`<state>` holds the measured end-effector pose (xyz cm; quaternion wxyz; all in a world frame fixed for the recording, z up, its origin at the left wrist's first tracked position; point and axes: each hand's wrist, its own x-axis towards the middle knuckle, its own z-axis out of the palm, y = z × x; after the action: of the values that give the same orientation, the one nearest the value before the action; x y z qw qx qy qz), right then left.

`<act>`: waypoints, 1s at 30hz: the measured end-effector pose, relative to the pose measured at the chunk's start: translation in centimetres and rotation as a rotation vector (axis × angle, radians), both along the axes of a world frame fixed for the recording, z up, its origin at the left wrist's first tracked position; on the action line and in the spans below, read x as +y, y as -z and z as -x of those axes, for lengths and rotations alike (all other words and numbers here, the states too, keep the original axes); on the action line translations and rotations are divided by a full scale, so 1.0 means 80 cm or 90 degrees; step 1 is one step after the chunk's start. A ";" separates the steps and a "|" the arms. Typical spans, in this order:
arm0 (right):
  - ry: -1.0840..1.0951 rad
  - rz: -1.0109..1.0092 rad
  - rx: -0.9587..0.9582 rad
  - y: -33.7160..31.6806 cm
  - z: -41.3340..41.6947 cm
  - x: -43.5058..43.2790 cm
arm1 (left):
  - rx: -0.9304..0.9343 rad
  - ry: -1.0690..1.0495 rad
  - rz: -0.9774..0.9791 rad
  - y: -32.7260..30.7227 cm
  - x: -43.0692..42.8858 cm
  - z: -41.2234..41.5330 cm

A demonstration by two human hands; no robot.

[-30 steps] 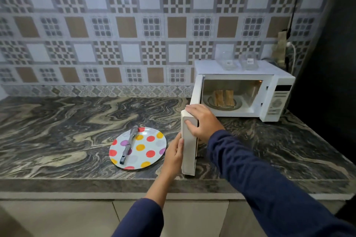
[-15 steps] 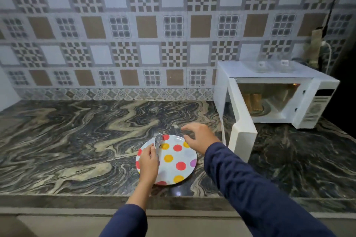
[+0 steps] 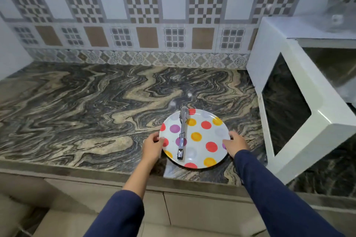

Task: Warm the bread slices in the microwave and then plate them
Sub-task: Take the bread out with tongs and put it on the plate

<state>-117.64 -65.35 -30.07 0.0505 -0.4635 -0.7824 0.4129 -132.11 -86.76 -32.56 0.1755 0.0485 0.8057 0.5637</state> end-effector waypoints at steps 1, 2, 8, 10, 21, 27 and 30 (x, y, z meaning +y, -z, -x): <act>0.015 0.003 -0.002 0.000 0.002 0.001 | -0.009 0.003 0.012 -0.002 0.000 0.000; 0.031 0.008 -0.003 0.001 0.005 0.003 | -0.014 0.005 0.019 0.000 -0.001 0.003; 0.110 0.091 0.034 0.012 0.010 0.001 | -0.104 0.053 -0.023 0.000 0.006 -0.010; 0.134 0.116 0.054 0.018 0.009 0.000 | -0.119 0.036 -0.048 0.001 0.012 -0.015; 0.248 0.188 0.231 0.017 -0.004 -0.025 | -0.070 0.091 -0.139 0.008 0.006 -0.033; 0.213 0.166 0.321 0.012 -0.019 -0.050 | -0.062 0.068 -0.157 0.010 -0.011 -0.058; 0.227 0.165 0.370 0.005 -0.035 -0.070 | -0.047 0.033 -0.170 0.005 -0.022 -0.082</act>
<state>-114.81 -70.93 -30.49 0.2827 -0.4585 -0.5834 0.6078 -125.55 -88.50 -32.97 0.2118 0.0717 0.7149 0.6625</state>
